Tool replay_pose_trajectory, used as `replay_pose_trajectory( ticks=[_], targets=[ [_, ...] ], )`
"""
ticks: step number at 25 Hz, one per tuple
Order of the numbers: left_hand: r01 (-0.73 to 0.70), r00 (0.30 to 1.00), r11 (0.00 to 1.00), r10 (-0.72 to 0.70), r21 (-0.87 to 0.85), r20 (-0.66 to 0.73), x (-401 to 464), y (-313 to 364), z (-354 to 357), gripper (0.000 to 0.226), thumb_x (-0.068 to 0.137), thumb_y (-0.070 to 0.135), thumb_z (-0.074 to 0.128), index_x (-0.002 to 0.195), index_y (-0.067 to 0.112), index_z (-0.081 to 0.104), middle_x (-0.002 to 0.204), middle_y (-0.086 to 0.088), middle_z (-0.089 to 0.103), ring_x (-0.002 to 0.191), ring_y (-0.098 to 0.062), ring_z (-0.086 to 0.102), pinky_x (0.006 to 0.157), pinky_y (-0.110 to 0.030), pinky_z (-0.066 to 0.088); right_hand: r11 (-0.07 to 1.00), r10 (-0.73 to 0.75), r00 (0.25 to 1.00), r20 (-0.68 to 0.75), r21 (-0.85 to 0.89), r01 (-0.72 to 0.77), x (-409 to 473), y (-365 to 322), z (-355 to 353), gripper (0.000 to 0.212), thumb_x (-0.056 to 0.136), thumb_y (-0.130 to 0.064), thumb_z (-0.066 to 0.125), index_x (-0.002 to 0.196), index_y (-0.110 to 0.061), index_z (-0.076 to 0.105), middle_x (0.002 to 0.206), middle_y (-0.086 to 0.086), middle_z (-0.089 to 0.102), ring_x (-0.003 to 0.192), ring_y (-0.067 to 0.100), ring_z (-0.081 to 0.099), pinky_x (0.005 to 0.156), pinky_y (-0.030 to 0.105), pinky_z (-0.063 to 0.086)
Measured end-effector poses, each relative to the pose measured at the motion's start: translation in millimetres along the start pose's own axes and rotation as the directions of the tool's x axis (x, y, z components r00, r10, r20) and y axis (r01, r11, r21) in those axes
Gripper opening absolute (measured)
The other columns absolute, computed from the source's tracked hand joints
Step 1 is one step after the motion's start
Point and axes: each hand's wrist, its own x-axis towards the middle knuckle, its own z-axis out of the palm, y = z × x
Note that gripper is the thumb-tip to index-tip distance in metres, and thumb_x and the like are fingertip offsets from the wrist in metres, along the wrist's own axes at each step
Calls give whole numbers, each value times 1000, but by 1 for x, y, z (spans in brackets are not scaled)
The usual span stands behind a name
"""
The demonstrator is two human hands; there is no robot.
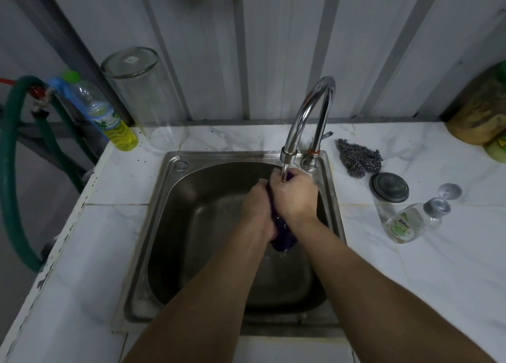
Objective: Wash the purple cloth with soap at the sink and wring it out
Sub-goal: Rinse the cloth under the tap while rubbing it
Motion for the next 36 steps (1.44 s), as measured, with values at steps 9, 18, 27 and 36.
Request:
replay_pose_trajectory(
  ticks=[9,18,27,36],
  targets=[
    [93,993,984,-103,-151,-58,3,0,-28,43,83,61,61,105,25,70,102,-15,77,93,-41,72,64,-49,57,745,450,877,166,472,-472,28,30,-7,25,95,-36,63,99,-12,67,87,12,75,82,32,73,80,50,61],
    [203,976,978,-198,-53,85,-3,-9,-19,59,92,67,47,105,15,71,91,-19,79,80,-35,77,63,-41,62,896,19,986,167,434,-91,-37,20,-19,16,96,-17,63,111,-19,68,104,1,72,97,15,69,93,42,57],
    [-6,985,991,28,-130,171,-16,-35,-49,58,108,34,21,81,27,71,69,8,66,58,-3,69,59,-19,55,783,-519,840,159,-306,541,-92,4,-21,42,87,-60,45,73,-26,65,76,-7,64,67,13,61,56,31,52],
    [41,999,998,-39,-58,30,-1,-21,-15,28,90,31,57,95,10,76,85,-16,78,76,-30,76,73,-47,63,983,159,984,84,-109,-149,12,17,-6,40,91,-42,48,68,-15,67,86,12,73,86,33,68,84,40,54]
  ],
)
